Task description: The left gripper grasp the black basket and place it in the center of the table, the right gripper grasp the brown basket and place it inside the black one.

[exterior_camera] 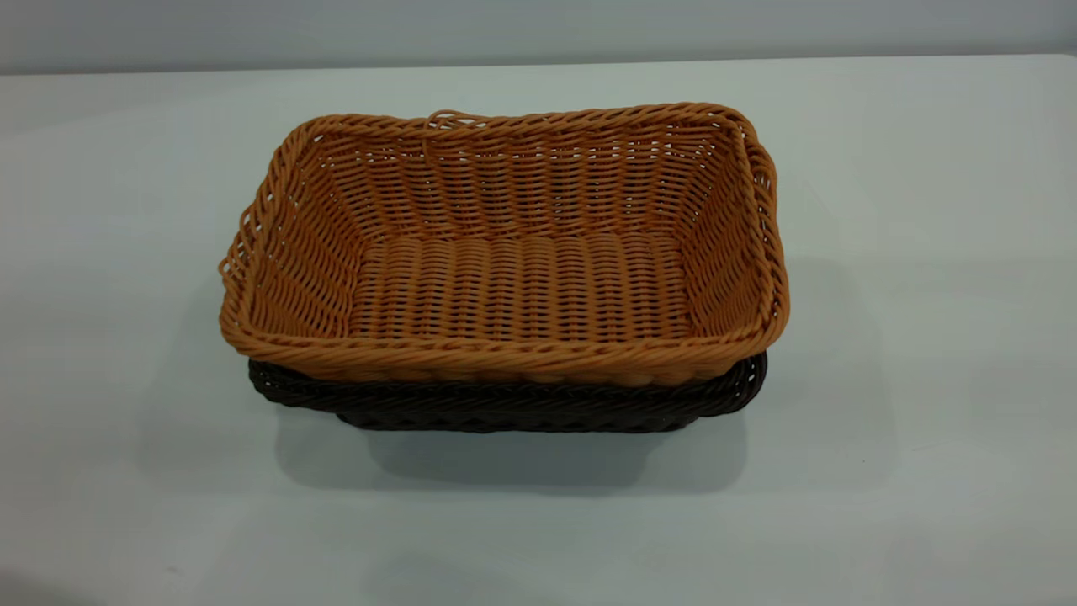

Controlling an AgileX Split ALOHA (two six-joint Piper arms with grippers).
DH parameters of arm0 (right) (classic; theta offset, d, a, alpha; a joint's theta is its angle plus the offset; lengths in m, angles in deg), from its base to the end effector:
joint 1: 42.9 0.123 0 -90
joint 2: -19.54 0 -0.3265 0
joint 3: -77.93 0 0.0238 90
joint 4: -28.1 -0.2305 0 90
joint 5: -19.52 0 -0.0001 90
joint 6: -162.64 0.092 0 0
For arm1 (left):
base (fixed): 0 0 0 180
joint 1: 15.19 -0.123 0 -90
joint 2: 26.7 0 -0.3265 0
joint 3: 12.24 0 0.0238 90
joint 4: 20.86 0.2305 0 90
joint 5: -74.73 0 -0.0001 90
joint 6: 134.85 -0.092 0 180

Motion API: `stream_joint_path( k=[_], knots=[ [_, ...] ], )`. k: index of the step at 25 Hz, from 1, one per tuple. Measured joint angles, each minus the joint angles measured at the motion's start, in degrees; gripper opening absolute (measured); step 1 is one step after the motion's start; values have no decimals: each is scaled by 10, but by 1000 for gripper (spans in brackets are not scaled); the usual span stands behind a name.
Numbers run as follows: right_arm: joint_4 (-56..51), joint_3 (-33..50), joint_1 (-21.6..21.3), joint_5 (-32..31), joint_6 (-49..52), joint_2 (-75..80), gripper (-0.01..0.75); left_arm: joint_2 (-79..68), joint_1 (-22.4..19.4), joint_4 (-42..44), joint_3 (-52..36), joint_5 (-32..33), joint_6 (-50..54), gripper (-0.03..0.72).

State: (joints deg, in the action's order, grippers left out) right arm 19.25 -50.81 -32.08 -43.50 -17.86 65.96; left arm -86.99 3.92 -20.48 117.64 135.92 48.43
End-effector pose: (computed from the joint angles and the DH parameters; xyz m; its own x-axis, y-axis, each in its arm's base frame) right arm 0.0340 0.0193 0.2664 -0.9379 -0.1170 -0.3265 -0.1735 0.9734 0.1496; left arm 0.0718 -0.0243 0.2575 -0.9510 0.2723 -0.1462 0.2756 0.9613 -0.0022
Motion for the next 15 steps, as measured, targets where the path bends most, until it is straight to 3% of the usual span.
stream_joint_path(
  k=[7, 15],
  knots=[
    [0, 0, 0, 0, 0, -75, 544, 107, 0, 0, 0, -1, 0, 474],
    [-1, 0, 0, -9, 0, -281, 544, 381, -19, 1, 0, 17, 1, 474]
  ],
)
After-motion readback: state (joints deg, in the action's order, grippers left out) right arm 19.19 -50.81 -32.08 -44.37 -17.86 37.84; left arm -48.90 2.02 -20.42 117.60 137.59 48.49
